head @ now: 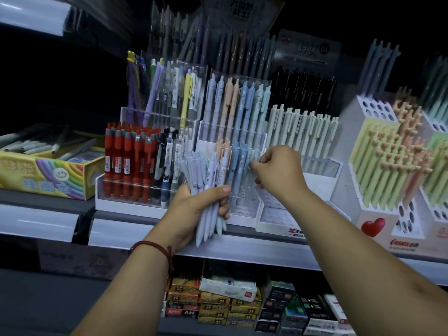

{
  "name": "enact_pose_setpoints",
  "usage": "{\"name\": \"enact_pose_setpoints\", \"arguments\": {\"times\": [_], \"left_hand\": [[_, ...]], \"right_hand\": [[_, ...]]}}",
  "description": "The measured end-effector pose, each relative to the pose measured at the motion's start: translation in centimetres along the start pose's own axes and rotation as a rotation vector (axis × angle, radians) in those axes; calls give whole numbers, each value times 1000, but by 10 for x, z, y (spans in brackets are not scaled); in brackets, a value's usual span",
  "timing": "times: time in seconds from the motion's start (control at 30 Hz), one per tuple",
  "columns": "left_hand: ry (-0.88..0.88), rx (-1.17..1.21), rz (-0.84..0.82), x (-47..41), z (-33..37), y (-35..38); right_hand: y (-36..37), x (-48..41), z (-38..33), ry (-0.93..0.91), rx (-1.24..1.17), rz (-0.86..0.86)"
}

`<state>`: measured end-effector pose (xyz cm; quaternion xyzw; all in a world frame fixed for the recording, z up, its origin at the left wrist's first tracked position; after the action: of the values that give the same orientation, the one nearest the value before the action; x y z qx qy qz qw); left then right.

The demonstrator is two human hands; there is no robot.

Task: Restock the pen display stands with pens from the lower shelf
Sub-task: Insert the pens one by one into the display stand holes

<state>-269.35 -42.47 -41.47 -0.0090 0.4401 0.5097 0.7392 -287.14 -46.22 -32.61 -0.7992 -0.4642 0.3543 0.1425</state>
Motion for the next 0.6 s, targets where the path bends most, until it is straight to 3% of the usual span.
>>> {"name": "enact_pose_setpoints", "arguments": {"times": [0.43, 0.6], "left_hand": [[-1, -21, -12, 1, 1, 1], [-9, -18, -6, 1, 0, 0]], "right_hand": [[10, 26, 18, 151, -211, 43], [-2, 53, -3, -31, -327, 0]]}}
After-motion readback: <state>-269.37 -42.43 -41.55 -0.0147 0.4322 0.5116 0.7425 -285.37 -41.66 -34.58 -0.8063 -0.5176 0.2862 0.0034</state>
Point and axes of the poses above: each hand's wrist, its own x-axis away from the middle knuckle, its own y-axis out of the palm, z = x × y, the point moved 3 cm from there along -x, towards the middle knuckle, and after that the axes turned 14 degrees about y, right-handed, at the moved point
